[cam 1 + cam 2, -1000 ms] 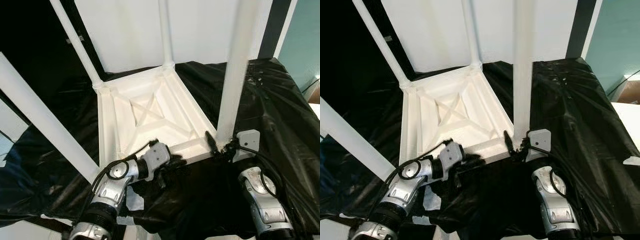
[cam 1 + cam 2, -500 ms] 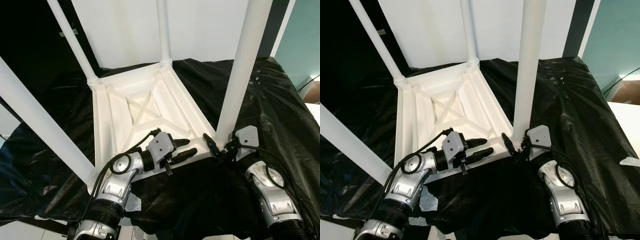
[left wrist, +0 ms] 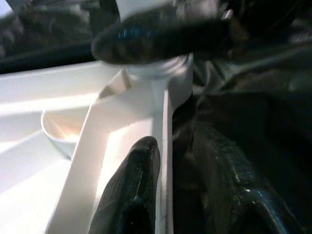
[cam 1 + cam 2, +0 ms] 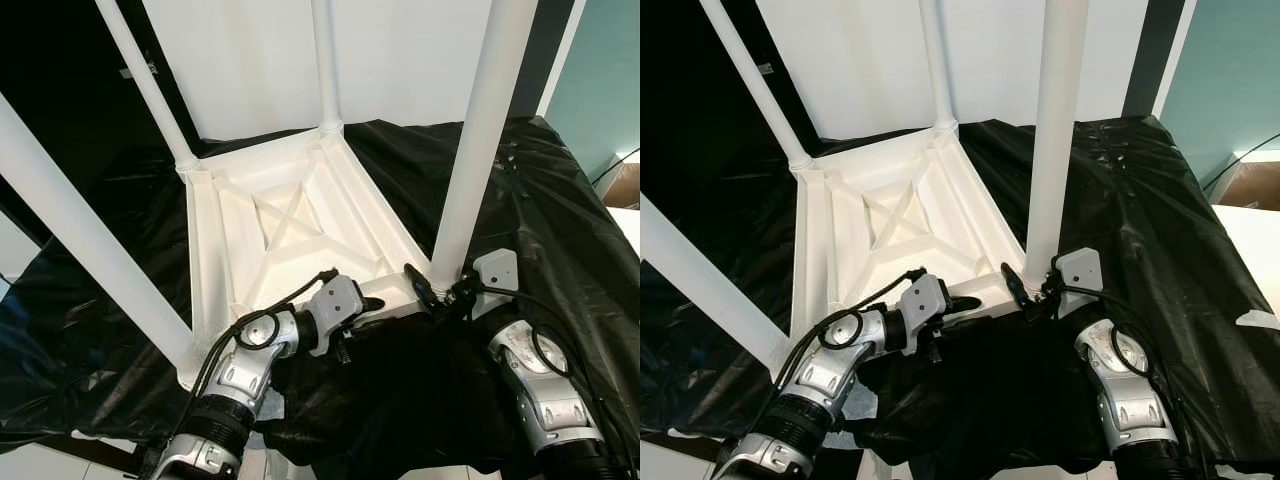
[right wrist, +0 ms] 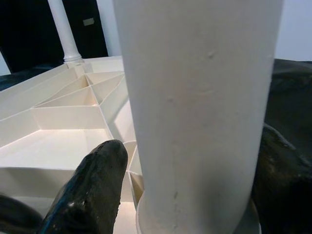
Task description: Building children table
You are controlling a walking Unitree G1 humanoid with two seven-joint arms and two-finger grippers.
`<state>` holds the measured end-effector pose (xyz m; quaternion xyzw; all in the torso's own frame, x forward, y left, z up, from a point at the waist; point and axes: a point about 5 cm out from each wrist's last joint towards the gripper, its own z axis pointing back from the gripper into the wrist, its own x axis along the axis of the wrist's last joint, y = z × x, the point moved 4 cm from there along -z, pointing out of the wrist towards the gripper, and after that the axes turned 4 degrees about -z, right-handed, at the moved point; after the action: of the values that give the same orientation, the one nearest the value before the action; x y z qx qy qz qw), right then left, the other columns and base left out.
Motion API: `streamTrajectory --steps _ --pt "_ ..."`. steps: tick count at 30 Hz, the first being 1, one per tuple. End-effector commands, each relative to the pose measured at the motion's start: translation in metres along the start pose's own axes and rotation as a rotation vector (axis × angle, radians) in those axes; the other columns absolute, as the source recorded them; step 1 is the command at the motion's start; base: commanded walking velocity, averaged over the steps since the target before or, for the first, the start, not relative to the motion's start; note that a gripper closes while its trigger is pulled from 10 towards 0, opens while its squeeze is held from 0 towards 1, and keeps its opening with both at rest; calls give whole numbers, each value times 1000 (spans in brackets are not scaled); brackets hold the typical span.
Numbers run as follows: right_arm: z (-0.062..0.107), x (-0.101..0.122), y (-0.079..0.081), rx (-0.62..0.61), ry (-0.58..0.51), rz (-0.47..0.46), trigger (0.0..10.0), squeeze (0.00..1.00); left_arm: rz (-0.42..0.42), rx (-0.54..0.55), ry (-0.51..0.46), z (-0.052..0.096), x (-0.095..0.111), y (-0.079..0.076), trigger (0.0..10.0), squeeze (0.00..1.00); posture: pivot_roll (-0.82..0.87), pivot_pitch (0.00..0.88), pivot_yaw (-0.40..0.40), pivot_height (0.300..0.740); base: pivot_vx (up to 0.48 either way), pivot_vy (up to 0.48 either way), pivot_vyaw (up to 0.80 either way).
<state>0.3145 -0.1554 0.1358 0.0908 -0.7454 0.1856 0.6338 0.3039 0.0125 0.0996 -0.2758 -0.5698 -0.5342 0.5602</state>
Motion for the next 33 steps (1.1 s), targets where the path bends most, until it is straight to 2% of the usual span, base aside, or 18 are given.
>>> streamTrajectory --steps 1,3,12,13,14,15,16,29,31,33 --pt "0 0 4 10 0 -17 10000 0 6 129 77 -1 -12 11 10000 122 -95 0 122 740 0 0 0" --pt "-1 1 5 10 -3 -25 10000 0 2 150 132 -5 -19 12 10000 118 -95 0 122 740 0 0 0" --pt "-2 3 7 13 -7 -37 10000 0 0 131 213 -9 -31 5 10000 110 -97 0 121 740 0 0 0" --pt "-2 3 7 13 -8 -39 10000 0 7 105 222 -10 -33 1 7686 114 -97 0 121 740 0 0 0" --pt "-3 4 6 12 -9 -40 10000 0 15 85 228 -10 -34 -2 6588 114 -96 0 120 740 0 0 0" --pt "-3 4 6 12 -11 -42 10000 0 26 64 230 -10 -35 -6 2157 114 -96 0 121 740 0 0 0" --pt "-3 4 6 12 -11 -42 10000 0 33 48 234 -9 -36 -8 78 114 -96 0 121 740 0 0 0" --pt "-5 8 5 20 -12 -39 10000 0 108 -80 255 -3 -40 -23 0 102 -96 0 120 740 0 0 0" --pt "-5 9 5 80 3 -16 10000 0 117 -102 270 4 -44 -25 0 110 -102 0 125 740 0 0 0" --pt "-5 9 5 80 3 -16 10000 0 117 -102 270 4 -44 -25 0 110 -102 0 125 740 0 0 0"
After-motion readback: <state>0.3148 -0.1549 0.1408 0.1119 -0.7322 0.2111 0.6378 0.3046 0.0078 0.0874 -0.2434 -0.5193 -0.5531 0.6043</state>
